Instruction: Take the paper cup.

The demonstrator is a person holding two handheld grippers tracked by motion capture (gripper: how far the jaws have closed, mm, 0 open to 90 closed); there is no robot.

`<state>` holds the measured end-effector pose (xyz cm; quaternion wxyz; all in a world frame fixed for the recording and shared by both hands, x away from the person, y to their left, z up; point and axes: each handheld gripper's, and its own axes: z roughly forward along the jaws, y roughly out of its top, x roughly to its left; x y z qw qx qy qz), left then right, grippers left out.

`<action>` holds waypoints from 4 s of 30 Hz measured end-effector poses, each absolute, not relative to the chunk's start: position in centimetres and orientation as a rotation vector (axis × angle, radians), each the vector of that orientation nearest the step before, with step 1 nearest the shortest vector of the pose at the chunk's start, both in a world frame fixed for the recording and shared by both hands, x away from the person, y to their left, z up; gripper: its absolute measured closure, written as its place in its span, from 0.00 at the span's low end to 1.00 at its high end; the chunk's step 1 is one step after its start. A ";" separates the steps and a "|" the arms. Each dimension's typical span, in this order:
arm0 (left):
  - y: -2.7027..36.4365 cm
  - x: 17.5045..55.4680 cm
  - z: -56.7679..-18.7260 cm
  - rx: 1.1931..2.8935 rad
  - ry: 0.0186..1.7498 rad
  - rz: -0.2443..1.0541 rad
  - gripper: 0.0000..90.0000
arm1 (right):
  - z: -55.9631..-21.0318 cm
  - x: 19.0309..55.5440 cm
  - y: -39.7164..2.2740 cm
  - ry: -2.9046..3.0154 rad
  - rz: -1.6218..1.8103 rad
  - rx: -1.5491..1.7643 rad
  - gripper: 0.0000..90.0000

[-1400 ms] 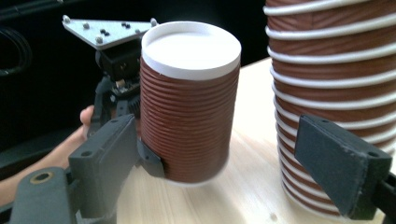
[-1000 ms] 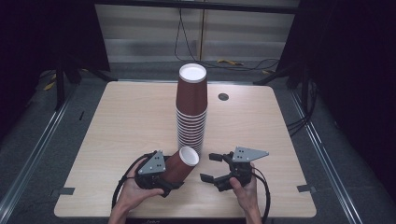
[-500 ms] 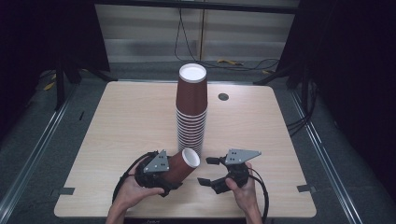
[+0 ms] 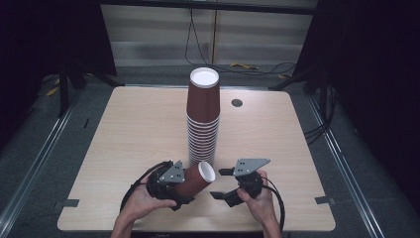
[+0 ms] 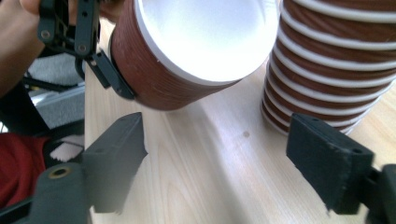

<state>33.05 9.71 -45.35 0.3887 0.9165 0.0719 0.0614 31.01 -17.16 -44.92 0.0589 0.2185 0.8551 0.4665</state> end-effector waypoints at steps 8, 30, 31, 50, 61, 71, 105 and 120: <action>9.0 33.2 -44.7 2.388 0.155 0.168 0.15 | -44.9 31.4 -17.0 2.639 1.315 0.642 0.19; 6.8 33.1 -45.2 2.543 0.082 0.156 0.15 | -44.7 32.6 -15.8 2.800 1.262 0.587 0.16; 6.7 33.1 -45.2 2.549 0.075 0.153 0.15 | -44.6 32.7 -15.6 2.804 1.246 0.584 0.16; 5.5 32.2 -45.3 2.575 -0.014 0.140 0.15 | -44.1 32.8 -14.6 2.889 1.248 0.451 0.20; 5.6 32.1 -45.0 2.566 -0.075 0.136 0.15 | -44.0 32.7 -14.5 2.919 1.272 0.386 0.23; 6.2 32.1 -45.2 2.481 -0.060 0.111 0.12 | -43.9 32.8 -14.8 2.924 1.296 0.393 0.24; 8.6 32.5 -44.4 2.202 -0.037 0.066 0.13 | -43.9 32.6 -15.7 2.893 1.398 0.380 0.24; 10.8 32.1 -42.9 1.998 0.043 0.132 0.17 | -44.3 32.6 -16.4 2.872 1.383 0.426 0.24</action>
